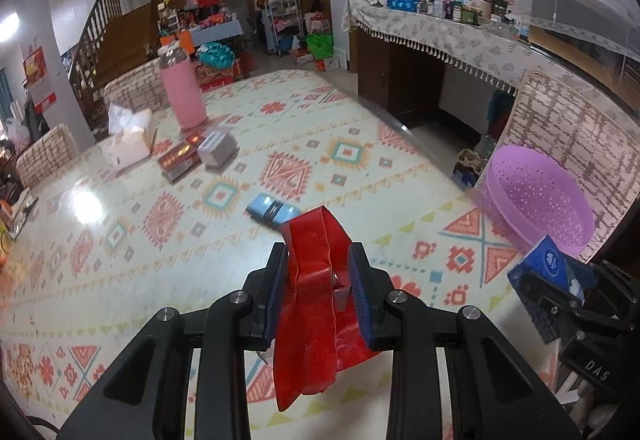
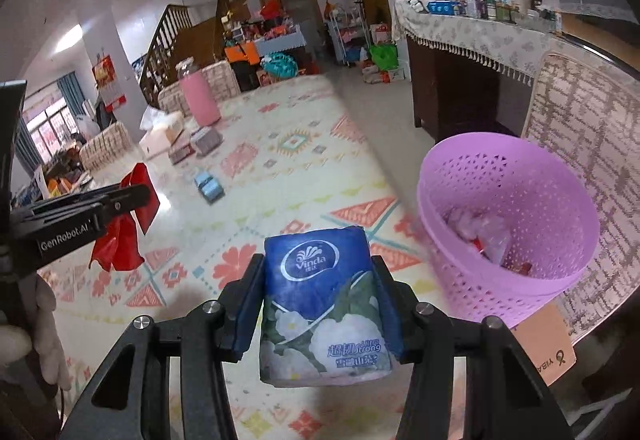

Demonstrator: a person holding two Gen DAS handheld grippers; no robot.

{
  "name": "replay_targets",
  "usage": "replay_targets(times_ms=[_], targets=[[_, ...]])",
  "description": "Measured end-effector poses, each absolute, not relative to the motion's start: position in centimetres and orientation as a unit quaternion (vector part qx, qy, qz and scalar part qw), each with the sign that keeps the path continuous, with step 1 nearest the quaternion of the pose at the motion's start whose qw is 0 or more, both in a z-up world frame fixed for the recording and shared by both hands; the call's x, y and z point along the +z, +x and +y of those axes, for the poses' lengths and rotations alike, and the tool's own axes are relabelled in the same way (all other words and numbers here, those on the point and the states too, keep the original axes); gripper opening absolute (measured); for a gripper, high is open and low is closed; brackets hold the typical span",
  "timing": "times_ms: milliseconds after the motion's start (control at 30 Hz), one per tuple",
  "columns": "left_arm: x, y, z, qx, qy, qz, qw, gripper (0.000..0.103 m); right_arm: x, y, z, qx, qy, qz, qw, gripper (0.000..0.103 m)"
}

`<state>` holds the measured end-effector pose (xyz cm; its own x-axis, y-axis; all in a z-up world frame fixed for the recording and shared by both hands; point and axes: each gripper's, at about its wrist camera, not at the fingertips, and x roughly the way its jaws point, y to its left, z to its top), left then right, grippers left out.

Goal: Collect trash
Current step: 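Carry the red foil wrapper and blue tissue pack over the pink basket, then open both tools over the pink basket to drop wrapper and tissue pack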

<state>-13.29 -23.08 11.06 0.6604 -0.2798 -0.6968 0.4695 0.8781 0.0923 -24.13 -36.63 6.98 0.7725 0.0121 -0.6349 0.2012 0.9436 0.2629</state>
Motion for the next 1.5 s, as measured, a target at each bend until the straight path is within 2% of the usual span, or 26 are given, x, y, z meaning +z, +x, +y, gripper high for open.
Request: replay_targets(times_ms=[433, 933, 1300, 1367, 1433, 1500], targets=[[12.3, -13.3, -29.1, -0.240, 0.170, 0.333, 0.896, 0.030, 8.5, -26.0, -42.5, -0.084, 0.197, 0.304, 0.928, 0.056], [11.0, -14.2, -36.3, -0.315, 0.174, 0.358, 0.862, 0.030, 7.8, -27.8, -47.2, -0.136, 0.213, 0.303, 0.919, 0.056], [12.2, -11.3, -45.8, -0.387, 0.171, 0.380, 0.822, 0.030, 7.1, -27.3, -52.8, -0.178, 0.237, 0.298, 0.907, 0.056], [11.9, -10.6, -47.5, -0.409, 0.165, 0.389, 0.809, 0.035, 6.9, -26.9, -53.8, -0.182, 0.242, 0.297, 0.906, 0.057], [11.7, -10.2, -48.2, -0.412, 0.163, 0.394, 0.806, 0.060, 6.6, -26.4, -54.6, -0.188, 0.249, 0.298, 0.902, 0.058], [11.7, -10.0, -47.9, -0.410, 0.157, 0.391, 0.809, 0.069, 6.3, -26.2, -55.1, -0.190, 0.257, 0.299, 0.899, 0.059]])
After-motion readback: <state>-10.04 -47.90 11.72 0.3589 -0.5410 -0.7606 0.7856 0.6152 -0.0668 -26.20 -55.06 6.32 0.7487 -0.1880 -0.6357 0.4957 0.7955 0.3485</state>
